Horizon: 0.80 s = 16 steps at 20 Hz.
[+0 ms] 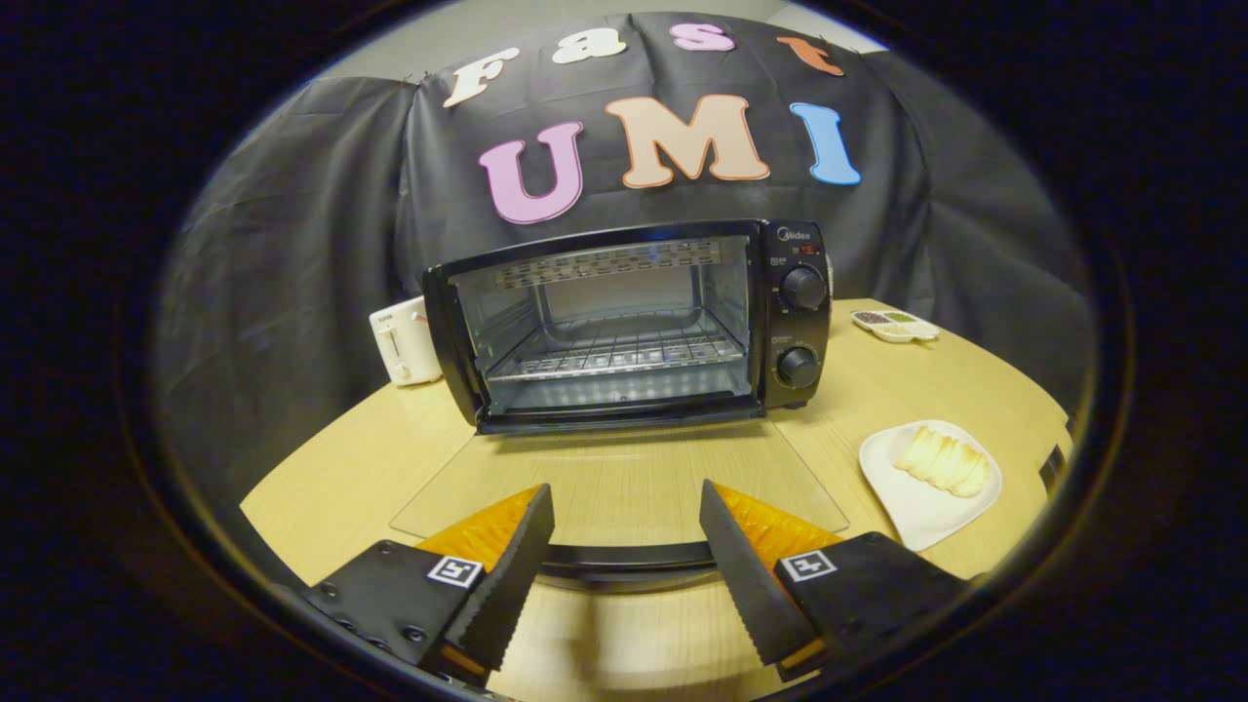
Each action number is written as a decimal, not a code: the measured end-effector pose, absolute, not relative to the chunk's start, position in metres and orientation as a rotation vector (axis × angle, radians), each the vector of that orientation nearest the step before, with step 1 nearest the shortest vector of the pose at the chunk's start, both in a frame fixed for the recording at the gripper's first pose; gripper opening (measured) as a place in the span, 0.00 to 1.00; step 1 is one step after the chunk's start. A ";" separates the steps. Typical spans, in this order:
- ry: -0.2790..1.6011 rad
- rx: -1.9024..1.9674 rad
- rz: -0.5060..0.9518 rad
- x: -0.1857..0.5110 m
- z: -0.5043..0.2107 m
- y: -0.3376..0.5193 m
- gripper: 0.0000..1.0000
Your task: Open the toaster oven, put the food inside, and close the toaster oven door.
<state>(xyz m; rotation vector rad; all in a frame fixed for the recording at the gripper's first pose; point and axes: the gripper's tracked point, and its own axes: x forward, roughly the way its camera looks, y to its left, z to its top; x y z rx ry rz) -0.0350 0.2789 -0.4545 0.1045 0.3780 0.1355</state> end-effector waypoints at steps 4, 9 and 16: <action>0.330 0.113 0.164 -0.038 -0.419 0.257 0.95; 0.311 -0.007 0.116 -0.023 -0.378 0.168 0.95; 0.535 -0.160 0.091 0.000 -0.422 0.055 0.95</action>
